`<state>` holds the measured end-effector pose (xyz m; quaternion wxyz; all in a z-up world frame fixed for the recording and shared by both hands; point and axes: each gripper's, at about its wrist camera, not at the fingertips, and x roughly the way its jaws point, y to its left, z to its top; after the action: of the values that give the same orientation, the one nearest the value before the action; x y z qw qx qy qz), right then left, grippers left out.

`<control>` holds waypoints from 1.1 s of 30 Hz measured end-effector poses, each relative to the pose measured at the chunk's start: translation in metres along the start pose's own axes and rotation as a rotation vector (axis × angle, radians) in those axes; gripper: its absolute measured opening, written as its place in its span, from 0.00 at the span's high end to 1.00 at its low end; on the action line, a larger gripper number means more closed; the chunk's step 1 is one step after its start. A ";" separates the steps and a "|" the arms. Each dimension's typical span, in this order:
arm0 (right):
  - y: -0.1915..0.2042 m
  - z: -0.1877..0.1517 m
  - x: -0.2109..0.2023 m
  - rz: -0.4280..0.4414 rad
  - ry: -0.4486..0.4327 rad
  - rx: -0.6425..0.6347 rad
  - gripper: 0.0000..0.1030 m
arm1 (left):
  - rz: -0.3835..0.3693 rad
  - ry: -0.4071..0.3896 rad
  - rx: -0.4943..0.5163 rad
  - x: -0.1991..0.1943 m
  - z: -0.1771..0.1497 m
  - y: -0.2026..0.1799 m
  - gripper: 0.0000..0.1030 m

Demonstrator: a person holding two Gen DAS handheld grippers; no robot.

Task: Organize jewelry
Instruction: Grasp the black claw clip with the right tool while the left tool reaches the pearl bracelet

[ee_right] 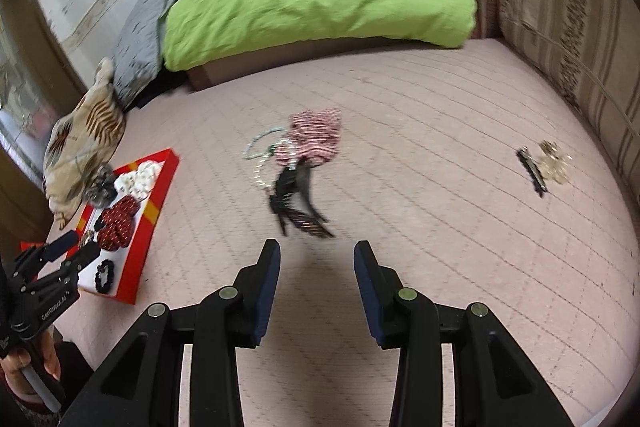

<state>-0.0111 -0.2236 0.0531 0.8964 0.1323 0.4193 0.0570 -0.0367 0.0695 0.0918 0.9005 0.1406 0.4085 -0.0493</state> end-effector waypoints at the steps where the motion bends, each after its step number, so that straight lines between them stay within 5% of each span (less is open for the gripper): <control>1: -0.005 -0.001 0.000 -0.002 -0.001 0.009 0.60 | 0.001 0.000 -0.003 0.001 0.001 -0.003 0.53; 15: -0.053 -0.006 0.014 0.037 0.010 0.121 0.59 | -0.124 0.063 -0.057 0.030 0.021 -0.028 0.53; 24: -0.025 0.017 0.047 0.163 0.036 0.040 0.58 | -0.205 0.120 -0.076 0.068 0.051 -0.052 0.53; 33: -0.002 0.030 0.082 0.180 0.050 -0.032 0.57 | -0.301 0.199 -0.110 0.135 0.083 -0.070 0.53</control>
<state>0.0647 -0.2137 0.0101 0.8788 0.1538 0.4271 0.1473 0.0983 -0.0187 0.0275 0.8446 0.0328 0.5138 -0.1468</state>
